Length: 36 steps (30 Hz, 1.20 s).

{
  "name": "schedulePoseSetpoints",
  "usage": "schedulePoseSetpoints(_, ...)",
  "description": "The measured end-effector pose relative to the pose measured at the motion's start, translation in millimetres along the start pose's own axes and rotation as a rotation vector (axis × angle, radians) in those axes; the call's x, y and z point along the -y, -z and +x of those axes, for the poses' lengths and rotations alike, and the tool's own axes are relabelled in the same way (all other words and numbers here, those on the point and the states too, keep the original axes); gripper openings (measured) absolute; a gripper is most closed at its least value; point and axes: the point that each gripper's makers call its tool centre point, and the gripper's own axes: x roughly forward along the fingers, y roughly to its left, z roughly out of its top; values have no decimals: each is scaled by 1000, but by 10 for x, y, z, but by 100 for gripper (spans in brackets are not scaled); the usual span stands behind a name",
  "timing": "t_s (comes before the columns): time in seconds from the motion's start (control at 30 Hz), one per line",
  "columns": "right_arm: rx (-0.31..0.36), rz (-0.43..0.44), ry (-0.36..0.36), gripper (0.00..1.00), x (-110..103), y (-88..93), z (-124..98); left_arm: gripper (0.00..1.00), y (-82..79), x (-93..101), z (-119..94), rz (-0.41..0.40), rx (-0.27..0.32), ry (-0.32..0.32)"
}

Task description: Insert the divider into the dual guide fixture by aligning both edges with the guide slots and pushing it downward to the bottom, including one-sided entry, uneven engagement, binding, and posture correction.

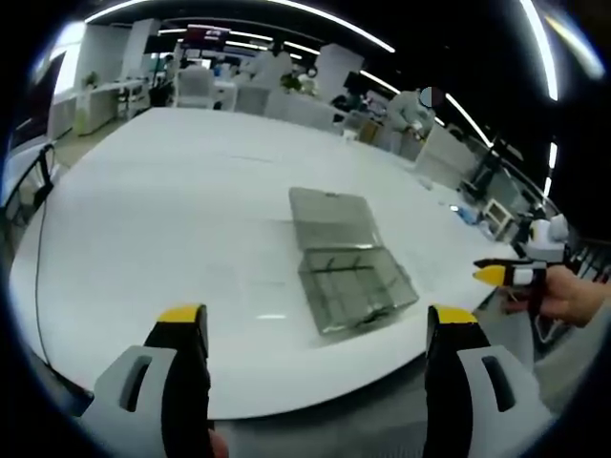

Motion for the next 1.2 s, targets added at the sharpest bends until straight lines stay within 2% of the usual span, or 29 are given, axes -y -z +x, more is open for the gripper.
schedulePoseSetpoints(1.2, -18, -8, 1, 86, -12, 21, 14, 91, 8, -13, 55, -13, -9, 13)
